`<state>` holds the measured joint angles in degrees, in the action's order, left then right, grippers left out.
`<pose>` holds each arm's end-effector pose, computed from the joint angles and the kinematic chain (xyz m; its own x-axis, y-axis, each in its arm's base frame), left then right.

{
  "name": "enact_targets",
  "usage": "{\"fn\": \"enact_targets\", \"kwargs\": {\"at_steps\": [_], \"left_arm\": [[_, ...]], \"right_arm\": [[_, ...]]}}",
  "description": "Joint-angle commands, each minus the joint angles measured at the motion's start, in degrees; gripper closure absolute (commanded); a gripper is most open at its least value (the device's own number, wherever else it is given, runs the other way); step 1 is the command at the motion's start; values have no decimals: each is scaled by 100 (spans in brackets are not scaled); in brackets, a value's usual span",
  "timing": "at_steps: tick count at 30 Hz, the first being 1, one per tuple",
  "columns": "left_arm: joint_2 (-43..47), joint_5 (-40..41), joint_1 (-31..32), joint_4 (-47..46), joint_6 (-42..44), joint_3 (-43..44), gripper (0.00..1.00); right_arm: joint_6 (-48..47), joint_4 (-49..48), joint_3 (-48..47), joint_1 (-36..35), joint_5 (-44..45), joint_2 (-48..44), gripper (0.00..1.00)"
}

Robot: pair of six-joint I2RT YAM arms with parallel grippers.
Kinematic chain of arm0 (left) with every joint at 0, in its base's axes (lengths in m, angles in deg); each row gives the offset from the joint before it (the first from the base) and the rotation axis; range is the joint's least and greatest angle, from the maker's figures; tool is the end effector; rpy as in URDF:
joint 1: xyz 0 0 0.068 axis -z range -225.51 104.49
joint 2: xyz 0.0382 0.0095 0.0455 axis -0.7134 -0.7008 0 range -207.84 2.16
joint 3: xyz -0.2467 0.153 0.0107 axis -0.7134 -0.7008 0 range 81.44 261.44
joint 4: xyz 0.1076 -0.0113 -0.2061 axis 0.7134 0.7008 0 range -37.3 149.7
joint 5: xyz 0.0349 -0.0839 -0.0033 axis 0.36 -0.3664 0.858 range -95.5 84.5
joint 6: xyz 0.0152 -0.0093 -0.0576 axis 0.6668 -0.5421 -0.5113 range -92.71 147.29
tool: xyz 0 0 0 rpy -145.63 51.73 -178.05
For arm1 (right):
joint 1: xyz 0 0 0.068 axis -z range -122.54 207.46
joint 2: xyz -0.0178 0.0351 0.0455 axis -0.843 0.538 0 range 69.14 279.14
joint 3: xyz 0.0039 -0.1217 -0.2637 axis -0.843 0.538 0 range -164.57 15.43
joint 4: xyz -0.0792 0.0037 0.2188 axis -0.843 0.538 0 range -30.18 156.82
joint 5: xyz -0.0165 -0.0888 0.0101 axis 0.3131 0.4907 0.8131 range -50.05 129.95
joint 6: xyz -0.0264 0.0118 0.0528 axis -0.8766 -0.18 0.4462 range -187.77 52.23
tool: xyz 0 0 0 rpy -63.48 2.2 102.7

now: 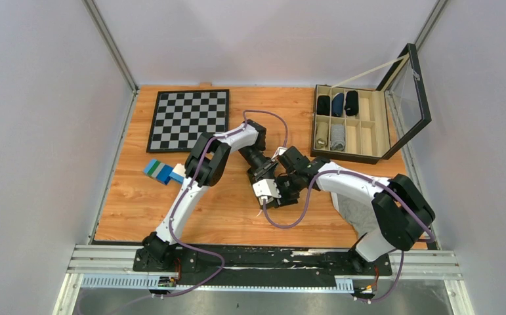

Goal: Roll the underwear
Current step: Roll the underwear to the center of the board.

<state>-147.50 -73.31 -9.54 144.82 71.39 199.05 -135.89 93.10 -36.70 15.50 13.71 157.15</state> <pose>0.3204 -0.2835 0.1180 -0.6195 0.7742 -0.1298 0.3229 0.1007 -0.9411 0.1798 0.1881 0.2122 0.4061 -0.7542 -0.5161 -0.9120 -0.3704 -0.1763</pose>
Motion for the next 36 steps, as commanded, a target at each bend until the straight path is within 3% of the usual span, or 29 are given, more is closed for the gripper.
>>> {"fn": "enact_targets", "kwargs": {"at_steps": [1,13,16,22,29,36], "left_arm": [[-301,851,-10,-299,293,37,51],[-282,995,-10,-412,51,-16,50],[-140,1012,-24,-601,-133,-84,47],[649,1168,-275,-1196,-828,-157,45],[2534,1665,-1087,-2516,-1803,-888,44],[6370,3895,-1496,-5650,-2149,-4138,42]], "right_arm": [[-116,-50,-57,-211,-57,97,52],[-111,-1432,688,-252,573,483,54],[-323,-1507,823,-352,766,579,74],[-398,-667,508,-351,545,581,98],[114,653,-341,-168,31,945,100],[555,2315,-1546,292,-816,1801,100]]}}
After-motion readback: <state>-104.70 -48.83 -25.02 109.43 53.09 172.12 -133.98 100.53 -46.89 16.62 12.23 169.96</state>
